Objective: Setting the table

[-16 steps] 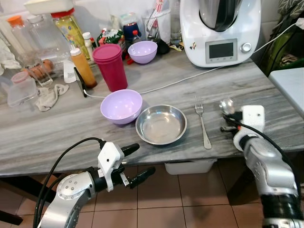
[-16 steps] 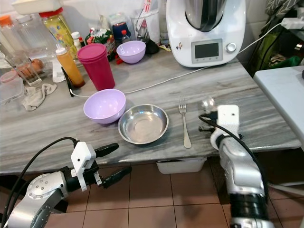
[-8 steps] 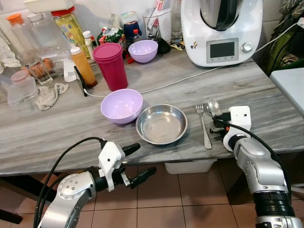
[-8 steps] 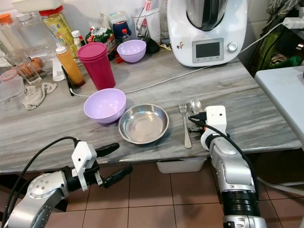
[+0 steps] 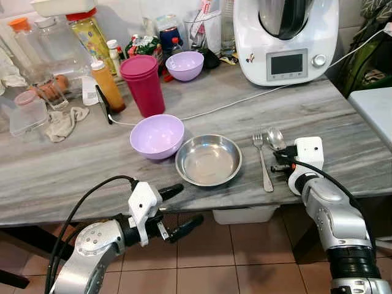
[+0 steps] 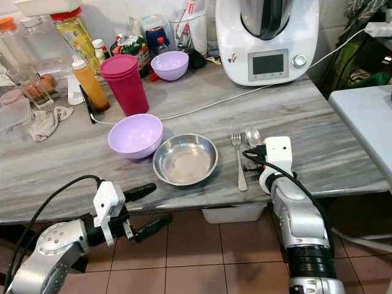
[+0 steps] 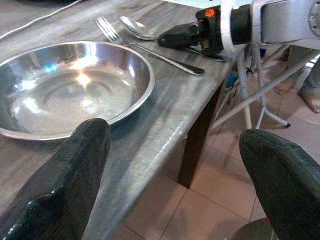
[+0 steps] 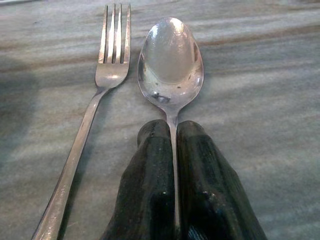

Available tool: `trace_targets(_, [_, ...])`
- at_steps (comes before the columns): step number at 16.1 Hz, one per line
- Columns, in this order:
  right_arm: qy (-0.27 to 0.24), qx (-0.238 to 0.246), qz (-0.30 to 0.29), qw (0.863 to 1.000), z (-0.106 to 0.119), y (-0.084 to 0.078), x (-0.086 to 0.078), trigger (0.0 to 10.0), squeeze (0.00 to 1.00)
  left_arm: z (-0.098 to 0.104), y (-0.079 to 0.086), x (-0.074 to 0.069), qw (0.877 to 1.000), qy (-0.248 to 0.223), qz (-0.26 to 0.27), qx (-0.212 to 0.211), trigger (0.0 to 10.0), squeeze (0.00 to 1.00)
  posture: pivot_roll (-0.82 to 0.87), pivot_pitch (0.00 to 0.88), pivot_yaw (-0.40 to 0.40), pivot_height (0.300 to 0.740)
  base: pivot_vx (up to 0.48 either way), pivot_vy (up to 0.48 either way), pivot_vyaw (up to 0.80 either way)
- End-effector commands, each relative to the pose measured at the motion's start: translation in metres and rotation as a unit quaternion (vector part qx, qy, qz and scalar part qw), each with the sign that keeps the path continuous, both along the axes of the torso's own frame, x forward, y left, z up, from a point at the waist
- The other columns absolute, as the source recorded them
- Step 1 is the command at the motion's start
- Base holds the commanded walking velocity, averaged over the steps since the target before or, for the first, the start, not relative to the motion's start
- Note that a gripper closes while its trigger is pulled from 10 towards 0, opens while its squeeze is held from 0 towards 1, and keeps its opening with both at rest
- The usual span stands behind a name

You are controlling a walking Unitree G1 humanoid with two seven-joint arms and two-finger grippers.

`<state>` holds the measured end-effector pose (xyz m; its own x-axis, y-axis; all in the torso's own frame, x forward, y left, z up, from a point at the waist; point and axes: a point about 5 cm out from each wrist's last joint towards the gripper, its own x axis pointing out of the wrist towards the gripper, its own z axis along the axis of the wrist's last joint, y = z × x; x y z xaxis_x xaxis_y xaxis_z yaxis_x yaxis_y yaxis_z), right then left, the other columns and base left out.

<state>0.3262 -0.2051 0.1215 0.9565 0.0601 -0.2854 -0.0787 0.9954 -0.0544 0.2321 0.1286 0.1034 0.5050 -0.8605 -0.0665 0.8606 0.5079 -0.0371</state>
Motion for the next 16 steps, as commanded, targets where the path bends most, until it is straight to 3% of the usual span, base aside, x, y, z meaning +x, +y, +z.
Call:
trace_targets(1, [0.006,-0.004,0.003,1.000,-0.001,0.000,0.002,10.0,0.00,0.002,0.000,0.000,1.000,-0.002,-0.008,0.001,10.0,0.00,-0.27,0.085,0.140,0.740,0.000,0.000,0.00])
trace_targets(9, [0.001,0.000,0.013,1.000,0.001,0.004,0.012,10.0,0.00,0.008,-0.008,0.003,1.000,-0.011,-0.013,-0.007,10.0,0.00,-0.27,0.083,0.137,0.740,0.000,0.000,0.00])
trace_targets(10, [0.002,0.002,0.017,1.000,0.000,0.006,0.011,10.0,0.54,0.009,-0.008,0.002,1.000,-0.011,-0.012,-0.007,10.0,0.00,-0.27,0.083,0.136,0.740,0.000,0.000,0.00])
trace_targets(11, [0.002,0.003,0.018,1.000,-0.001,0.006,0.011,10.0,1.00,0.009,-0.009,0.002,1.000,-0.011,-0.011,-0.007,10.0,0.00,-0.27,0.083,0.136,0.740,0.000,0.000,0.00])
trace_targets(16, [0.002,0.002,0.017,1.000,-0.002,0.004,0.010,10.0,1.00,0.010,-0.011,0.003,1.000,-0.015,-0.010,-0.006,10.0,0.00,-0.27,0.080,0.136,0.740,0.000,0.000,0.00])
